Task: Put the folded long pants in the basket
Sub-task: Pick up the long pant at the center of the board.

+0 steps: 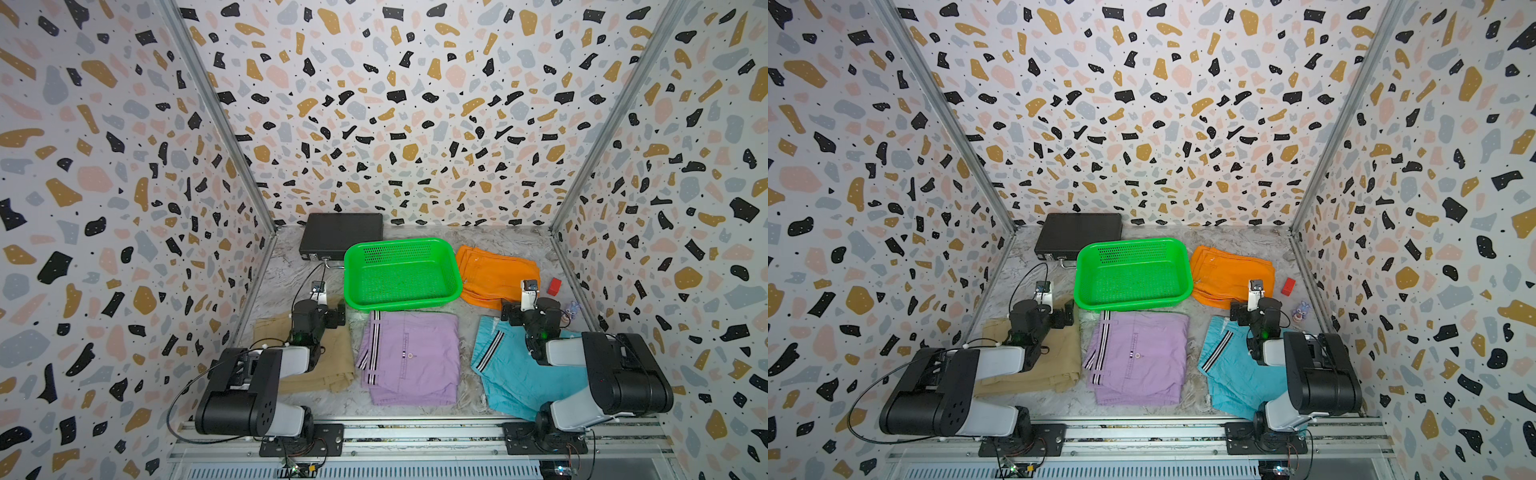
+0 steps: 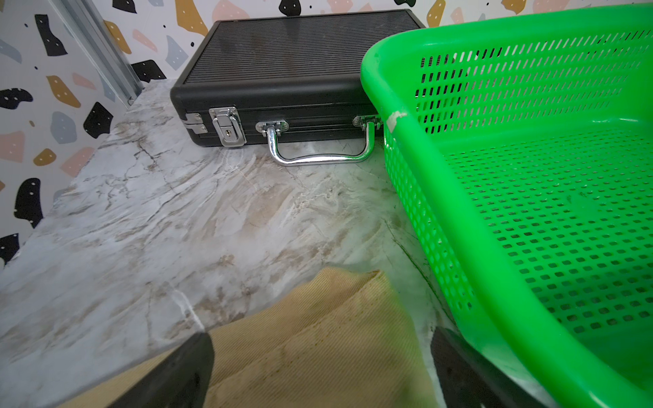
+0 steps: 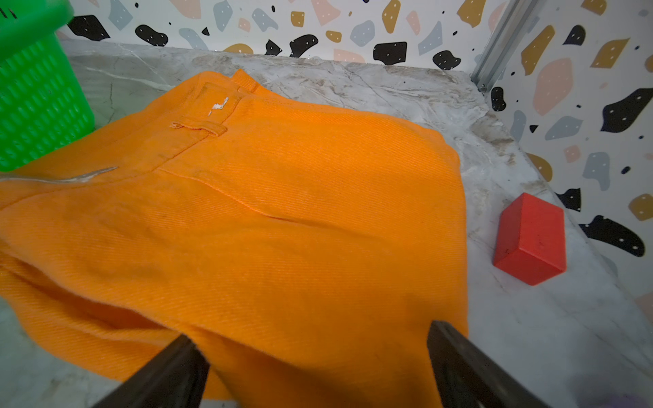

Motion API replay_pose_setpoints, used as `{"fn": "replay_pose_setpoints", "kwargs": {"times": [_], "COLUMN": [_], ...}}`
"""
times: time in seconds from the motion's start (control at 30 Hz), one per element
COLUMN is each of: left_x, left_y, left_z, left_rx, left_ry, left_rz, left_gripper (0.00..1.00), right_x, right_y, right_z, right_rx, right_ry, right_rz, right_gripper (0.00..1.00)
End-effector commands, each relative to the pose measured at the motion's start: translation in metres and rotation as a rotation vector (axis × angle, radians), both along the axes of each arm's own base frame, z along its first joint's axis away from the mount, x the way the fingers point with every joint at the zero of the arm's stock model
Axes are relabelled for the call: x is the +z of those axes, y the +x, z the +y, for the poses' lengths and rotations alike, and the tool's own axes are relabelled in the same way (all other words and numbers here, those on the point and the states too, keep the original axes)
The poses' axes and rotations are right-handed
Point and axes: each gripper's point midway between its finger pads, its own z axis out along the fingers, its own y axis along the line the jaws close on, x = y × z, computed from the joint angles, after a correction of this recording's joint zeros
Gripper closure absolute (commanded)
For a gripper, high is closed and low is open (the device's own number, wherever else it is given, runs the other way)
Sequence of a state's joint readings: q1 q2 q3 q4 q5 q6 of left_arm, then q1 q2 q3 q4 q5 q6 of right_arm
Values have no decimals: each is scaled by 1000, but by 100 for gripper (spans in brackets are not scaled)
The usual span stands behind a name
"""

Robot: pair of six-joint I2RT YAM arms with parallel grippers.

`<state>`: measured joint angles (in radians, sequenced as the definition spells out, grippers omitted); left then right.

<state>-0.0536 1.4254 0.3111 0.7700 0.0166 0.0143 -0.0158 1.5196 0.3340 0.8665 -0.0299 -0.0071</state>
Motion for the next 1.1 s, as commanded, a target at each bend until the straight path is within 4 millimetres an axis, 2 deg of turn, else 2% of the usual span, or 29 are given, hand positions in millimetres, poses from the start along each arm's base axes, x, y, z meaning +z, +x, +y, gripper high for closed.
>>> {"fn": "replay_pose_setpoints", "kwargs": {"times": [0.0,0.1,0.13,0.2,0.27,0.33,0.4,0.47,0.5,0.57,0.6,0.7,0.8,0.9,1.07], "left_x": [18,24,37,78,117,150,178,188,189,185,177,141,110,89,54], "left_y": [9,10,6,-20,-47,-64,-86,-107,-114,-121,-124,-133,-139,-144,-154], "left_z": [-1,4,8,19,31,26,32,29,19,-14,-28,-68,-91,-100,-121], "left_rx": [-3,45,103,295,431,386,398,366,301,118,66,-35,-76,-96,-146], "left_ry": [11,17,55,141,14,-73,-156,-223,-257,-330,-385,-586,-713,-728,-751], "left_rz": [-56,-78,-115,-152,-154,-196,-250,-232,-204,-127,-62,176,336,427,640], "left_gripper": [0,0,0,0,0,0,0,0,0,0,0,0,0,0,0], "right_x": [14,28,36,56,59,73,86,94,96,95,91,82,82,89,54], "right_y": [4,-11,-16,-27,-34,-25,-26,-30,-35,-49,-62,-109,-148,-169,-193], "right_z": [-10,-28,-29,-42,-55,-39,-17,13,33,72,91,131,142,150,168], "right_rx": [-58,-162,-174,-273,-410,-356,-299,-187,-102,48,116,257,316,370,381], "right_ry": [9,9,6,8,95,163,251,374,450,603,676,801,824,879,901], "right_rz": [-59,-143,-166,-175,-55,14,103,169,223,348,437,668,749,739,936], "right_gripper": [0,0,0,0,0,0,0,0,0,0,0,0,0,0,8]}}
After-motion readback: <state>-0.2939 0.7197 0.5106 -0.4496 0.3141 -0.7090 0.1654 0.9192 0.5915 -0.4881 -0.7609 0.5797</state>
